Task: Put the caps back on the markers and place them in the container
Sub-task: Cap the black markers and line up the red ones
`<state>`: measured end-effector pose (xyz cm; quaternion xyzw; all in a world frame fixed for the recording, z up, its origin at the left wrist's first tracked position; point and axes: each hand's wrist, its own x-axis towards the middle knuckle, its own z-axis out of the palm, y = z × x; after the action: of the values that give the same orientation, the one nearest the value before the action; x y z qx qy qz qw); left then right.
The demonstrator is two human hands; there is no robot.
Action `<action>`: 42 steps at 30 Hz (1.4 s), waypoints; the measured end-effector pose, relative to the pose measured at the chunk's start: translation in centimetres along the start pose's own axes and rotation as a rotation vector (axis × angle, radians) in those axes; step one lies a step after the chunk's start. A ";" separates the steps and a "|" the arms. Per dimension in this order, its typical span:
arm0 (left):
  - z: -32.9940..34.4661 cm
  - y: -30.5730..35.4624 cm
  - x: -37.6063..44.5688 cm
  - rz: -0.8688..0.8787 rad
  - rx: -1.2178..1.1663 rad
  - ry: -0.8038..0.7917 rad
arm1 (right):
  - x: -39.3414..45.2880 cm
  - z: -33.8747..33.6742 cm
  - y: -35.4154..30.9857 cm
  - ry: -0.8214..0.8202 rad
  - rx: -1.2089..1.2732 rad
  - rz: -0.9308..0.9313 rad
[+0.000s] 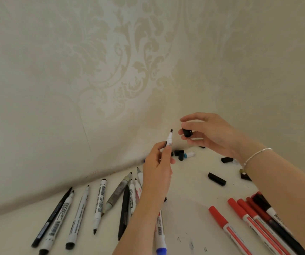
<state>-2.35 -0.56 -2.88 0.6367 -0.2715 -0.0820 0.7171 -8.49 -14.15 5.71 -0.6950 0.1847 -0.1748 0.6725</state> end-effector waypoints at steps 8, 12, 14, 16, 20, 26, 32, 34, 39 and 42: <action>0.0 -0.2 0.0 0.011 0.020 -0.019 | 0.4 0.3 -0.5 0.032 -0.129 -0.073; 0.0 -0.4 -0.1 0.023 0.077 -0.049 | 0.6 0.4 -0.5 0.018 -0.141 -0.076; 0.0 -0.5 -0.1 0.027 0.104 -0.067 | 0.5 0.4 -0.6 -0.003 -0.186 -0.054; 0.0 -0.5 -0.1 0.031 0.114 -0.077 | 0.5 0.6 -0.6 -0.017 -0.205 -0.042; 0.0 -0.4 -0.3 0.046 0.157 -0.098 | 0.6 1.4 0.0 -0.015 -0.287 -0.061; 0.0 -0.4 -0.2 0.089 0.206 -0.070 | 0.3 2.6 0.8 -0.015 -0.368 -0.146; 0.1 -0.4 -0.3 0.063 0.136 -0.011 | 0.4 4.3 2.0 0.132 -0.307 -0.173; 0.1 -0.4 -0.2 0.033 0.091 0.015 | 0.5 4.8 2.2 0.145 -0.295 -0.167; -0.2 -0.2 -0.3 0.009 0.077 0.048 | 0.7 5.9 2.9 0.191 -0.452 -0.220; -0.8 0.1 0.1 -0.013 0.094 0.044 | 0.8 6.0 3.1 0.147 -0.530 -0.210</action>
<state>-1.89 0.06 -2.75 0.6731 -0.2549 -0.0595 0.6917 -4.95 -9.42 2.40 -0.8472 0.1991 -0.2391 0.4306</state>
